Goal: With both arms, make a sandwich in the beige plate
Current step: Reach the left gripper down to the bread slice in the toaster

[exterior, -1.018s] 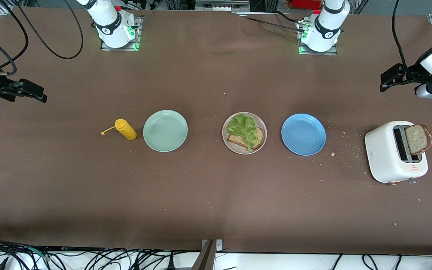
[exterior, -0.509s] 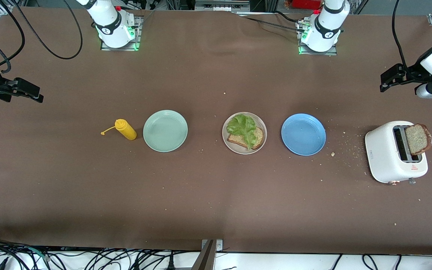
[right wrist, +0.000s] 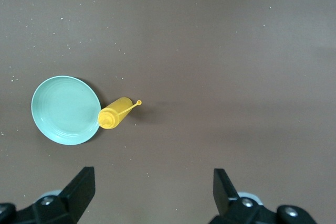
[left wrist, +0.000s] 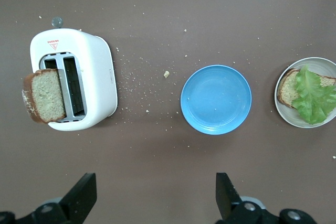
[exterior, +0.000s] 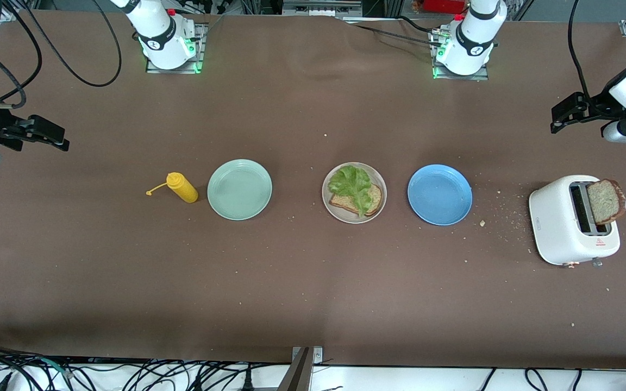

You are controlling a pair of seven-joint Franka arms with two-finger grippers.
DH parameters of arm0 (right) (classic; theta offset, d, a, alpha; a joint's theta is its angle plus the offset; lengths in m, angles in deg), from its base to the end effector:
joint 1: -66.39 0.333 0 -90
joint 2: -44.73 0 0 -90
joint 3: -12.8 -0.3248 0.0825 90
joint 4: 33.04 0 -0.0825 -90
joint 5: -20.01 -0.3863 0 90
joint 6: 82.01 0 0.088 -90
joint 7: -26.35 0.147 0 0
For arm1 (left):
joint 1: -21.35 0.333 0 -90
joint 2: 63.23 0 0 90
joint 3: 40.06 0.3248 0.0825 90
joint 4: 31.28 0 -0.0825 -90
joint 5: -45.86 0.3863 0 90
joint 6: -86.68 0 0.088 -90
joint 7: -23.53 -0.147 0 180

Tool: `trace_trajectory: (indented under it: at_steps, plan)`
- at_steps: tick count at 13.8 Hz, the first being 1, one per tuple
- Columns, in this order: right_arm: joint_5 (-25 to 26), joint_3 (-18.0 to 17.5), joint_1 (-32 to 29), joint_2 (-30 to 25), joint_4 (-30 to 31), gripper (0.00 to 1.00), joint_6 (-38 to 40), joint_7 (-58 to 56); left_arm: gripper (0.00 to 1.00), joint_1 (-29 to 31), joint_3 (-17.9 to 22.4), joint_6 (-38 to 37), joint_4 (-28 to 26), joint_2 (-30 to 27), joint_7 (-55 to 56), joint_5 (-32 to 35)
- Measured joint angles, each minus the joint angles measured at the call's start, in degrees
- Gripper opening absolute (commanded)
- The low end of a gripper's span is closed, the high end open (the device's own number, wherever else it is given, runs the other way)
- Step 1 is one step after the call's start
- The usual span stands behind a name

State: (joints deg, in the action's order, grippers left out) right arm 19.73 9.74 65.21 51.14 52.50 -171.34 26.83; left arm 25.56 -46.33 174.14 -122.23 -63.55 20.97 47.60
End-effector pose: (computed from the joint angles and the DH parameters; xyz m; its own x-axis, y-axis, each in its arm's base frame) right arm 0.5880 0.0184 0.5651 0.9987 0.0244 -0.0456 0.0239 -0.9997 -0.0105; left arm 0.5474 -0.0153 0.5849 0.9953 -0.0791 -0.0566 -0.0808 -0.9963 -0.0285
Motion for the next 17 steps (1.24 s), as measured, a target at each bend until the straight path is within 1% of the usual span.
trace_trajectory:
  at_steps: [3,17]
  plan:
    - [0.83,-1.05,0.20,0.00,0.00,1.00,-0.10,0.03,1.00,0.00,0.00,0.00,0.00,0.00,0.00,0.00]
    - [1.07,-1.04,0.18,0.01,-0.01,1.00,-2.53,0.32,1.00,0.00,0.00,0.00,0.00,0.00,0.00,0.00]
